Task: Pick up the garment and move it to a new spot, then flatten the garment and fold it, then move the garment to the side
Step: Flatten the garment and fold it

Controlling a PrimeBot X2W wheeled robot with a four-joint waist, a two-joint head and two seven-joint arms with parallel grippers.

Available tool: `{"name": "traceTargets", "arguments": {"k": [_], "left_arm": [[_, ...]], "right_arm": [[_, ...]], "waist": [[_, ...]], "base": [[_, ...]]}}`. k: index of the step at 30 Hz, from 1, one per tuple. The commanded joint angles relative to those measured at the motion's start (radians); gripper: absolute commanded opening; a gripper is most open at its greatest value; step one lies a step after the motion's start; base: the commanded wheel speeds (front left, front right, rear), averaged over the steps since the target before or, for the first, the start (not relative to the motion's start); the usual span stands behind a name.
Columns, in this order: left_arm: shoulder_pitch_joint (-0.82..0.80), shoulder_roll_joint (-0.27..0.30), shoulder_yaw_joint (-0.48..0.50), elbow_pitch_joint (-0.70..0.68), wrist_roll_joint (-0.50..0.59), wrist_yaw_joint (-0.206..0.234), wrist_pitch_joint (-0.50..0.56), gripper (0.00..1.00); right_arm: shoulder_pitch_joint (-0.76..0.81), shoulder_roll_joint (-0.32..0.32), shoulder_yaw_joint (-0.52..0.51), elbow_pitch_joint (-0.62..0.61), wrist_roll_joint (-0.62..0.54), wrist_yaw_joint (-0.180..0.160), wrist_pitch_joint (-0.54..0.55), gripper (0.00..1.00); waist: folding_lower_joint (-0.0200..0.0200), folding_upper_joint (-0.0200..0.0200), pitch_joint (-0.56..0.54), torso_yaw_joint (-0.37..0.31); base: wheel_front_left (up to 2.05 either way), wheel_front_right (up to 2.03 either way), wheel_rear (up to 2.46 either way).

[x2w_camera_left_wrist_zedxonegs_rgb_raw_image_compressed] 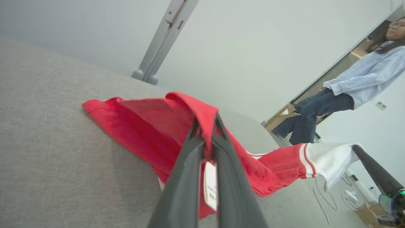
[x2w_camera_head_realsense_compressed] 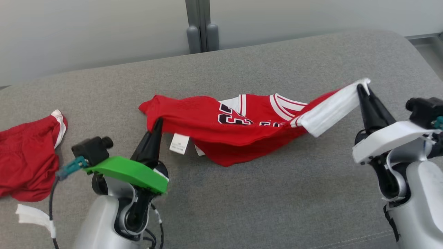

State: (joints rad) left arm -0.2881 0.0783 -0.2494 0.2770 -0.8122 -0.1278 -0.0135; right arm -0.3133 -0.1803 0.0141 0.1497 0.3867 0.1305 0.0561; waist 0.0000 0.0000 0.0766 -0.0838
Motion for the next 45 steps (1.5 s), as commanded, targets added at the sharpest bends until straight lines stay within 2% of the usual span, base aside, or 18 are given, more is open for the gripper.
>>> {"name": "traceTargets", "arguments": {"k": [1, 3, 5, 10, 13, 14, 18, 23, 25, 27, 28, 31, 34, 38, 45], "left_arm": [[0.0, 0.008, 0.004, -0.069, -0.04, -0.003, 0.034, 0.0], [-0.018, 0.01, 0.015, -0.173, -0.104, -0.003, 0.1, 0.0], [-0.054, 0.01, 0.035, -0.275, -0.181, 0.019, 0.171, 0.0], [-0.184, 0.049, 0.051, -0.391, -0.219, 0.081, 0.296, 0.0], [-0.284, 0.098, 0.061, -0.386, -0.184, 0.094, 0.336, 0.0], [-0.309, 0.098, 0.063, -0.378, -0.186, 0.098, 0.344, 0.0], [-0.451, 0.119, 0.091, -0.313, -0.177, 0.103, 0.35, 0.0], [-0.661, 0.131, 0.142, -0.163, -0.14, 0.086, 0.279, 0.0], [-0.745, 0.145, 0.146, -0.088, -0.087, 0.068, 0.207, 0.0], [-0.817, 0.127, 0.166, -0.011, -0.063, 0.058, 0.115, 0.0], [-0.855, 0.128, 0.169, 0.015, -0.043, 0.05, 0.07, 0.0], [-0.957, 0.083, 0.218, 0.088, -0.06, 0.028, -0.088, 0.0], [-1.024, 0.09, 0.201, 0.118, -0.04, 0.009, -0.166, 0.0], [-1.035, 0.099, 0.175, 0.135, -0.07, -0.004, -0.211, 0.0], [-0.862, 0.161, 0.052, 0.227, -0.122, -0.003, -0.231, 0.0]], "right_arm": [[0.011, -0.001, -0.014, -0.06, 0.022, 0.0, 0.017, 0.0], [0.0, 0.008, -0.033, -0.153, 0.047, 0.0, 0.043, 0.0], [-0.038, 0.014, -0.056, -0.244, 0.072, 0.0, 0.068, 0.0], [-0.172, 0.05, -0.089, -0.344, 0.057, 0.0, 0.105, 0.0], [-0.291, 0.064, -0.064, -0.335, 0.042, 0.0, 0.132, 0.0], [-0.328, 0.068, -0.054, -0.319, 0.043, 0.0, 0.143, 0.0], [-0.522, 0.059, -0.024, -0.184, 0.03, 0.0, 0.164, 0.0], [-0.792, 0.037, 0.024, 0.077, -0.026, 0.0, 0.099, 0.0], [-0.884, 0.027, 0.03, 0.185, -0.057, 0.0, 0.039, 0.0], [-0.978, 0.035, 0.013, 0.277, -0.088, 0.0, -0.049, 0.0], [-1.023, 0.046, -0.011, 0.308, -0.088, 0.0, -0.099, 0.0], [-1.132, 0.081, -0.059, 0.4, -0.053, 0.0, -0.255, 0.0], [-1.215, 0.082, -0.045, 0.407, -0.021, 0.0, -0.312, 0.0], [-1.226, 0.051, -0.014, 0.375, 0.001, 0.0, -0.321, 0.0], [-1.059, 0.008, 0.119, 0.434, 0.033, 0.0, -0.321, 0.0]], "waist": [[0.0, 0.0, -0.007, 0.002], [0.0, 0.0, -0.005, 0.004], [0.0, 0.0, 0.007, 0.002], [0.0, 0.0, 0.05, -0.014], [0.0, 0.0, 0.094, -0.031], [0.0, 0.0, 0.114, -0.037], [0.0, 0.0, 0.22, -0.054], [0.0, 0.0, 0.367, -0.063], [0.0, 0.0, 0.402, -0.057], [0.0, 0.0, 0.417, -0.055], [0.0, 0.0, 0.422, -0.054], [0.0, 0.0, 0.419, -0.045], [0.0, 0.0, 0.421, -0.039], [0.0, 0.0, 0.427, -0.027], [0.0, 0.0, 0.444, -0.042]], "base": [[0.0, 0.0, 0.0], [0.0, 0.0, 0.0], [0.0, 0.0, 0.0], [0.0, 0.0, 0.0], [0.0, 0.0, 0.0], [0.0, 0.0, 0.0], [0.0, 0.0, 0.0], [0.0, 0.0, 0.0], [0.0, 0.0, 0.0], [0.0, 0.0, 0.0], [0.0, 0.0, 0.0], [0.0, 0.0, 0.0], [0.0, 0.0, 0.0], [0.0, 0.0, 0.0], [0.0, 0.0, 0.0]]}}
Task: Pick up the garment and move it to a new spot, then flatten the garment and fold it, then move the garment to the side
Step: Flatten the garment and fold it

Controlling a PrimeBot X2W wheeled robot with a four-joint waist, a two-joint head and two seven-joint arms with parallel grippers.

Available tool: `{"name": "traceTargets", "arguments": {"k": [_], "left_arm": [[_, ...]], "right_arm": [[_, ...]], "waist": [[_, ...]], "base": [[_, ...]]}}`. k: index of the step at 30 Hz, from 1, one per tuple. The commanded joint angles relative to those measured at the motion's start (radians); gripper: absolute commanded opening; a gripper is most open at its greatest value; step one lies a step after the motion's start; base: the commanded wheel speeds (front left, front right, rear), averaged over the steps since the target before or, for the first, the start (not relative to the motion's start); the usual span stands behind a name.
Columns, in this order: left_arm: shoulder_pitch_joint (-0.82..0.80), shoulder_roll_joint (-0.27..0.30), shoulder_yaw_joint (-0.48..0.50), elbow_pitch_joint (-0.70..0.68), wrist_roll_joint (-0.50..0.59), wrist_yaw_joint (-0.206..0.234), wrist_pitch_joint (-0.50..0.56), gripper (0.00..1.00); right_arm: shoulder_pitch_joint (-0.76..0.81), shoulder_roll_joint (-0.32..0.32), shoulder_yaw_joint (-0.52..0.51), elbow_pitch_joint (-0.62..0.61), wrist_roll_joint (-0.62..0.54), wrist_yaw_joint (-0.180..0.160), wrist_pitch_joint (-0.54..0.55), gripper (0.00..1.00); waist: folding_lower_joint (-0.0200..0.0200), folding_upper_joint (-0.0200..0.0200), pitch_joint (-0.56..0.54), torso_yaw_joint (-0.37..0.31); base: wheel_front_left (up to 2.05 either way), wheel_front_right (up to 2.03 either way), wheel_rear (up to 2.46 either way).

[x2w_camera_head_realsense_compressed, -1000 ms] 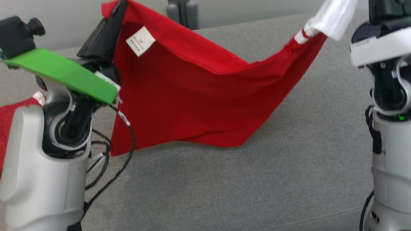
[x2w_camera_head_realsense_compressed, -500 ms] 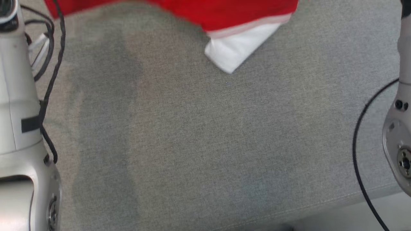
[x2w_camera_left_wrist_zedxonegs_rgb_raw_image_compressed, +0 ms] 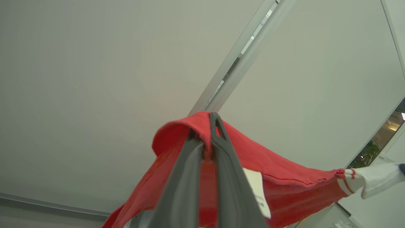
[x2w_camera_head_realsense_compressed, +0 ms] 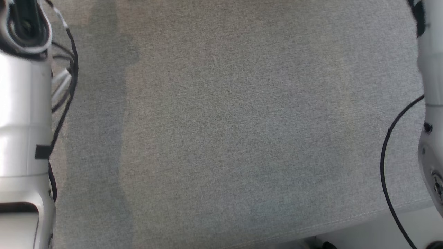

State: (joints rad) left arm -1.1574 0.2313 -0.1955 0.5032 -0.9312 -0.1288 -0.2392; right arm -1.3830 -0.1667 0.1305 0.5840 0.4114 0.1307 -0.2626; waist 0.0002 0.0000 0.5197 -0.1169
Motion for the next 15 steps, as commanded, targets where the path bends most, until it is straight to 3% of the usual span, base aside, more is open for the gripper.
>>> {"name": "traceTargets", "arguments": {"k": [1, 10, 15], "left_arm": [[0.046, 0.016, -0.022, 0.028, -0.009, -0.002, -0.008, 0.0], [0.314, -0.009, -0.084, 0.155, -0.081, -0.002, -0.027, 0.0], [0.461, -0.049, -0.127, 0.212, -0.105, -0.002, -0.024, 0.0]], "right_arm": [[0.054, -0.01, 0.03, 0.021, 0.02, 0.0, -0.003, 0.0], [0.363, -0.059, 0.125, 0.089, 0.195, 0.0, 0.072, 0.0], [0.561, -0.11, 0.155, 0.049, 0.234, 0.0, 0.201, 0.0]], "waist": [[-0.0002, 0.0, 0.0, -0.014], [-0.0002, 0.0, -0.086, -0.032], [-0.0002, 0.0, -0.192, -0.003]], "base": [[0.0, 0.0, 0.0], [0.0, 0.0, 0.0], [0.0, 0.0, 0.0]]}}
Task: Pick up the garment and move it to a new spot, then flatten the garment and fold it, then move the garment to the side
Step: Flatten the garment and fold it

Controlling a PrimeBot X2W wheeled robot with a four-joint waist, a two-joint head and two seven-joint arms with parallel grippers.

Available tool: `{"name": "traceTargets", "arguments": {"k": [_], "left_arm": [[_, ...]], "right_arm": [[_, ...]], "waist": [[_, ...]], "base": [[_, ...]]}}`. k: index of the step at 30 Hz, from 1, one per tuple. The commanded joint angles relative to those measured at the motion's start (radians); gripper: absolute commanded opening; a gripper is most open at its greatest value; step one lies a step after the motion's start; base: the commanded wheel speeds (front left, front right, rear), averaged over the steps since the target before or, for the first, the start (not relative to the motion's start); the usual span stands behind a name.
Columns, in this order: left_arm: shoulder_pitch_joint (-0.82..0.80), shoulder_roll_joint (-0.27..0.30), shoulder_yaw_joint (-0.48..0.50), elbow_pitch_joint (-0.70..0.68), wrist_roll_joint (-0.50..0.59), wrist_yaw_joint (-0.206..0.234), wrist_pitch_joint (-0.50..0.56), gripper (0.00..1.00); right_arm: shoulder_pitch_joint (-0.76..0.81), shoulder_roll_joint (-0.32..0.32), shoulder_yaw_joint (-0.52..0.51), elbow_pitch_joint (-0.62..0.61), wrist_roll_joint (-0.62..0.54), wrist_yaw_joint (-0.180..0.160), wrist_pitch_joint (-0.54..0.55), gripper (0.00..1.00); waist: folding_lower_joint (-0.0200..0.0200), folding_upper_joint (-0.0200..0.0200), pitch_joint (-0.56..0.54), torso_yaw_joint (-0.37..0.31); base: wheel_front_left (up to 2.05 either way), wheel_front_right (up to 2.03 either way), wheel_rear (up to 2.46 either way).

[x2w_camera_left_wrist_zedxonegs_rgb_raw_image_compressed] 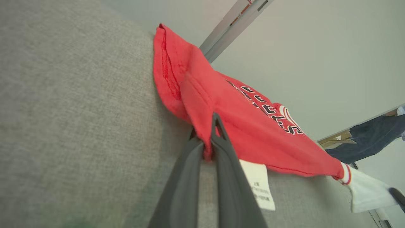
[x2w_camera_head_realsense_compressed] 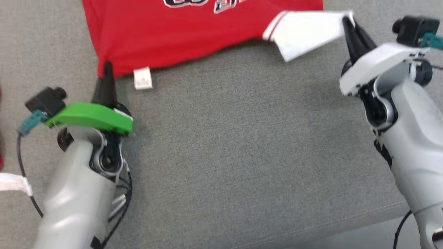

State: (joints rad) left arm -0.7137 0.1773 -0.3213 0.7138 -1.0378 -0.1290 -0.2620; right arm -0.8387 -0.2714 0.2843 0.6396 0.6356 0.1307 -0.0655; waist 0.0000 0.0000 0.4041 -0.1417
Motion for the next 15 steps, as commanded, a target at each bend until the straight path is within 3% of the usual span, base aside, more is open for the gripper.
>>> {"name": "traceTargets", "arguments": {"k": [1, 7, 15], "left_arm": [[0.041, 0.006, -0.024, 0.009, 0.006, -0.002, 0.001, 0.0], [0.194, 0.033, -0.105, 0.027, 0.015, -0.001, -0.001, 0.0], [0.362, 0.071, -0.128, -0.041, -0.011, 0.0, -0.004, 0.0]], "right_arm": [[0.055, -0.015, -0.001, -0.018, 0.009, 0.0, 0.028, 0.0], [0.299, -0.061, -0.052, -0.146, -0.02, -0.001, 0.23, 0.0], [0.615, 0.004, -0.228, -0.438, -0.121, -0.001, 0.515, 0.0]], "waist": [[0.0, 0.0, -0.096, 0.028], [0.0, 0.0, -0.186, 0.062], [0.0, 0.0, -0.244, 0.092]], "base": [[0.0, 0.0, 0.0], [0.0, 0.0, 0.0], [0.0, 0.0, 0.0]]}}
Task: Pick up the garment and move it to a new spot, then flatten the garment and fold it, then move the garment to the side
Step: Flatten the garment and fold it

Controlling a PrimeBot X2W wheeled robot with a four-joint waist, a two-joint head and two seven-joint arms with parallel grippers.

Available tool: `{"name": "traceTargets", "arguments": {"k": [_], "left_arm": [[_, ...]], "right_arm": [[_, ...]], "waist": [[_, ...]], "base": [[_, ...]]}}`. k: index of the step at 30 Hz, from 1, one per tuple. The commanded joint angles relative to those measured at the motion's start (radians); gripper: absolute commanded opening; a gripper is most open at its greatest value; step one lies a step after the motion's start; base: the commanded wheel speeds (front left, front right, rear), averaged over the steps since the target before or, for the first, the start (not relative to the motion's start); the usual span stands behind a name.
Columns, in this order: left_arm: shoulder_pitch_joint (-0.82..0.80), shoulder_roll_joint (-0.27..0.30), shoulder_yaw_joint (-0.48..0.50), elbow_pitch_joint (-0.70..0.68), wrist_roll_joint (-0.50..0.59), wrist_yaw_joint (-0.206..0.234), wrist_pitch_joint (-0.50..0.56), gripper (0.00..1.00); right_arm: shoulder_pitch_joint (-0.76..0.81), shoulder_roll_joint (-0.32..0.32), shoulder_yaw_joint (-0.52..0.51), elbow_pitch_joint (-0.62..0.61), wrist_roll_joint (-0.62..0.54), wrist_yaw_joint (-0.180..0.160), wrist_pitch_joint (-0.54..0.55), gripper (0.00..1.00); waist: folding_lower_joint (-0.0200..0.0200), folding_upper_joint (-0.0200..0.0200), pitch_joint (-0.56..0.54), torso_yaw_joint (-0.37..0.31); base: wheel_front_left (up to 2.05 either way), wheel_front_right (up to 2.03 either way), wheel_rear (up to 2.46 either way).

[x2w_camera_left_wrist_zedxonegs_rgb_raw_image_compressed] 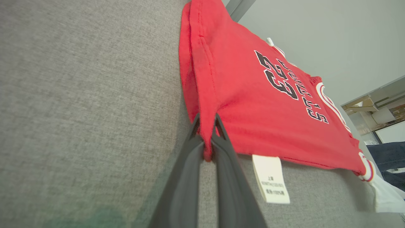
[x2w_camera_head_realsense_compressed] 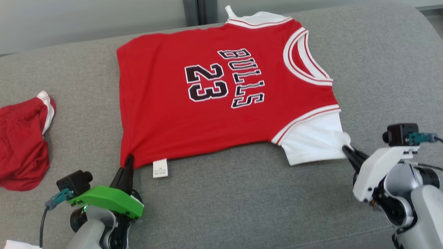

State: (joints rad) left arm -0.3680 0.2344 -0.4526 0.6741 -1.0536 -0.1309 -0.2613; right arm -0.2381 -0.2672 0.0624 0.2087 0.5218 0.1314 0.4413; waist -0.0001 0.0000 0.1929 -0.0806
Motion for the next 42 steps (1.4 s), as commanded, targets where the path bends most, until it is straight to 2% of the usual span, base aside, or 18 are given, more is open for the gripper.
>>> {"name": "traceTargets", "arguments": {"k": [1, 6, 10, 13, 17, 25, 32, 38, 42], "left_arm": [[0.034, 0.023, -0.007, -0.009, 0.014, 0.001, -0.004, 0.0], [0.098, 0.057, -0.024, -0.048, 0.035, 0.002, -0.005, 0.0], [0.142, 0.089, -0.044, -0.087, 0.055, 0.022, 0.016, 0.0], [0.168, 0.105, -0.057, -0.129, 0.053, 0.036, 0.053, 0.0], [0.163, 0.113, -0.056, -0.199, 0.037, 0.048, 0.088, 0.0], [0.055, 0.084, -0.048, -0.252, 0.001, 0.091, 0.183, 0.0], [-0.062, 0.086, -0.057, -0.194, 0.036, 0.139, 0.228, 0.0], [-0.155, 0.06, -0.056, -0.108, 0.05, 0.15, 0.222, 0.0], [-0.198, 0.042, -0.056, -0.061, 0.054, 0.142, 0.211, 0.0]], "right_arm": [[0.057, 0.017, -0.027, -0.055, -0.024, -0.001, 0.053, 0.0], [0.235, 0.103, -0.107, -0.268, -0.069, -0.002, 0.263, 0.0], [0.323, 0.156, -0.145, -0.401, -0.09, -0.001, 0.383, 0.0], [0.348, 0.181, -0.165, -0.476, -0.109, -0.001, 0.416, 0.0], [0.306, 0.188, -0.168, -0.512, -0.137, -0.001, 0.375, 0.0], [0.113, 0.116, -0.1, -0.42, -0.119, -0.001, 0.268, 0.0], [-0.086, 0.046, -0.021, -0.244, -0.111, -0.001, 0.136, 0.0], [-0.209, 0.029, 0.049, -0.106, -0.112, -0.001, 0.025, 0.0], [-0.267, 0.029, 0.064, -0.027, -0.135, -0.001, -0.055, 0.0]], "waist": [[0.0001, 0.0, -0.038, 0.035], [0.0001, 0.0, -0.052, 0.044], [0.0001, 0.0, -0.059, 0.047], [0.0001, 0.0, -0.06, 0.049], [0.0001, 0.0, -0.054, 0.056], [0.0001, 0.0, -0.029, 0.072], [0.0001, 0.0, 0.012, 0.086], [0.0001, 0.0, 0.054, 0.092], [0.0001, 0.0, 0.078, 0.093]], "base": [[0.0, 0.0, 0.0], [0.0, 0.0, 0.0], [0.0, 0.0, 0.0], [0.0, 0.0, 0.0], [0.0, 0.0, 0.0], [0.0, 0.0, 0.0], [0.0, 0.0, 0.0], [0.0, 0.0, 0.0], [0.0, 0.0, 0.0]]}}
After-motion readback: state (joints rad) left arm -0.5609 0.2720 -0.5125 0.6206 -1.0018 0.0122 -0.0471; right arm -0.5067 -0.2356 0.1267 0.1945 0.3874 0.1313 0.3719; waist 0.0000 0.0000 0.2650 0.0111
